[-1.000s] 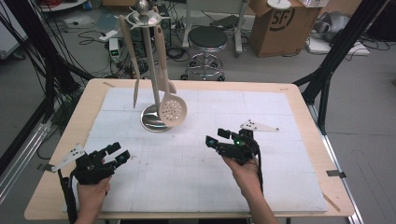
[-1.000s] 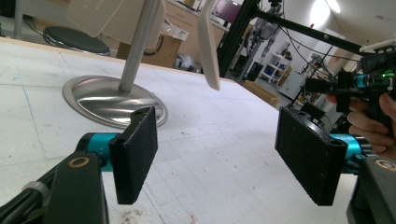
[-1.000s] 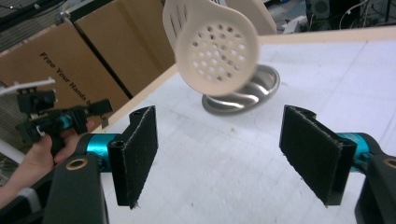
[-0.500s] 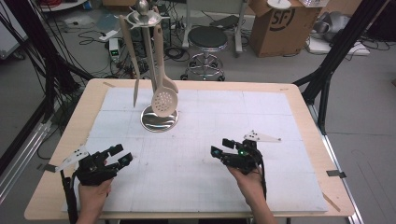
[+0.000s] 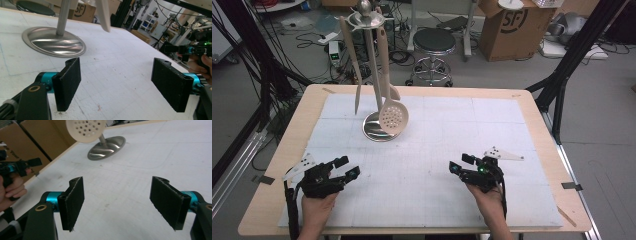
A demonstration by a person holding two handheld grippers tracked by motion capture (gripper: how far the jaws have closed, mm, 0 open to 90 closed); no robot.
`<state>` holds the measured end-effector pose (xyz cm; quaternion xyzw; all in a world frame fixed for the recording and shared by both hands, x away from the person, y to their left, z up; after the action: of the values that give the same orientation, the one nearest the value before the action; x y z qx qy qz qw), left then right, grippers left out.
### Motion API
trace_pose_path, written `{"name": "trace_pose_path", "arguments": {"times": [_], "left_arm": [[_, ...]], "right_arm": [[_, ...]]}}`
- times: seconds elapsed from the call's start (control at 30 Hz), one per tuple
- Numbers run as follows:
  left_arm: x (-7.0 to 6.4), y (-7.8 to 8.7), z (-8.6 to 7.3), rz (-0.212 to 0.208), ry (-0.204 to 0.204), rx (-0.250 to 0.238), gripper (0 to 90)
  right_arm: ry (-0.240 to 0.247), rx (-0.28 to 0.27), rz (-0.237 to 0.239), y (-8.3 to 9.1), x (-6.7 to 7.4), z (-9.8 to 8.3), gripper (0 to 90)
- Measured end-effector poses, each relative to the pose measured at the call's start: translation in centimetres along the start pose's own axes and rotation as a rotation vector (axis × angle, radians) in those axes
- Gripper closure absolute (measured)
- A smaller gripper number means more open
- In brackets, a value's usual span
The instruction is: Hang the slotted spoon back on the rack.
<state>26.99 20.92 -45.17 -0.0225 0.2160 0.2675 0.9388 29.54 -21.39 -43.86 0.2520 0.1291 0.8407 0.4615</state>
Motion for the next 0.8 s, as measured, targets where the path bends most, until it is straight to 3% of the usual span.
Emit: {"name": "trace_pose_path", "arguments": {"times": [0.27,0.4,0.6,0.8], "left_arm": [[-0.1,-0.1,-0.2,-0.001,0.002,0.016,23.2],[0.0,-0.1,-0.4,-0.004,0.005,0.029,23.1],[-0.1,0.0,-0.5,-0.003,0.014,0.032,22.7],[0.0,0.1,-0.7,-0.006,0.018,0.045,22.5]], "right_arm": [[-0.018,-0.014,-0.030,0.6,-1.8,-0.9,27.4],[-0.020,-0.013,-0.019,0.9,-1.7,-1.1,27.4],[0.022,-0.005,-0.020,0.5,-1.2,-1.3,27.3],[0.020,-0.013,-0.015,0.4,-0.9,-1.1,27.3]]}}
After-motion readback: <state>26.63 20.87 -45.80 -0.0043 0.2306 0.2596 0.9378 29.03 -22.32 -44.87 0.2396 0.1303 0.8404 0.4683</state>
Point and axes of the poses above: each handheld gripper's, and its own axes: y roughly backward along the jaws, z roughly out of its top, x roughly to its left, the point moved 4 cm from there along -y, roughly forward along the jaws, and after that the axes turned 13 degrees about -z, right-handed, at the moved point
